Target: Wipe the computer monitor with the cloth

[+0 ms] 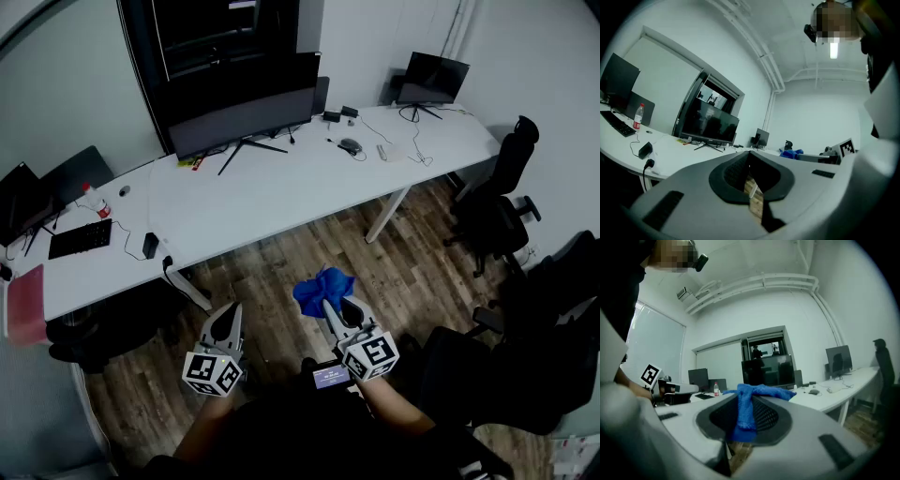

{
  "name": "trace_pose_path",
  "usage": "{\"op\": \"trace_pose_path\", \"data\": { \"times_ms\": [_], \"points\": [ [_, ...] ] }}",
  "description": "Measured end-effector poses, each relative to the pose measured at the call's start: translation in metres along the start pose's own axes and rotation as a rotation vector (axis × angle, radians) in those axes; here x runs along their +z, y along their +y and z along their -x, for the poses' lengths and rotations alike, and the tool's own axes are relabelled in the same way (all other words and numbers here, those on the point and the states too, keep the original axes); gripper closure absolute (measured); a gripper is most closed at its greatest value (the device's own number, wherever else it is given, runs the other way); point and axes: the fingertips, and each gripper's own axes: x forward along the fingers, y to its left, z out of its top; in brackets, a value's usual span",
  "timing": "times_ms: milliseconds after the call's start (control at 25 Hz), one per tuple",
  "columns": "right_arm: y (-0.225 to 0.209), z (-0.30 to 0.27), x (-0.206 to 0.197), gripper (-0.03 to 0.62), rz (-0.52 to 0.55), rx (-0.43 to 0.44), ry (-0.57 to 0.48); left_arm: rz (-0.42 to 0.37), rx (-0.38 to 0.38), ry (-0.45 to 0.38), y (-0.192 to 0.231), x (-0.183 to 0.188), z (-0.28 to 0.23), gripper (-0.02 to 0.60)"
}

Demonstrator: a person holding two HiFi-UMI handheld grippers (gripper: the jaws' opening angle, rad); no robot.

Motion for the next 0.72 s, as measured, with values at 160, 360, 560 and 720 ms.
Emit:
{"op": "trace_pose_path", "data": {
  "times_ms": [160, 360, 560, 720],
  "points": [
    [0.028, 0.0, -0.003, 0.513, -0.021, -0.023, -0.002, 0.022, -0.013, 0.028, 0.016, -0.01, 0.026, 0.588],
    [0.04, 0.002, -0.01, 0.513, -0.032, 0.004, 0.014, 0.069, -0.026, 0.038, 0.024, -0.023, 0.033, 0.588],
    [0.018, -0.002, -0.017, 0.512, -0.056, 0.004, 0.013, 0.088, -0.006, 0.05, 0.027, -0.031, 0.016, 0.588],
    [-0.011, -0.022, -0.014, 0.513, -0.067, 0.017, -0.002, 0.045, 0.003, 0.034, 0.028, -0.021, -0.011, 0.588]
  ]
}}
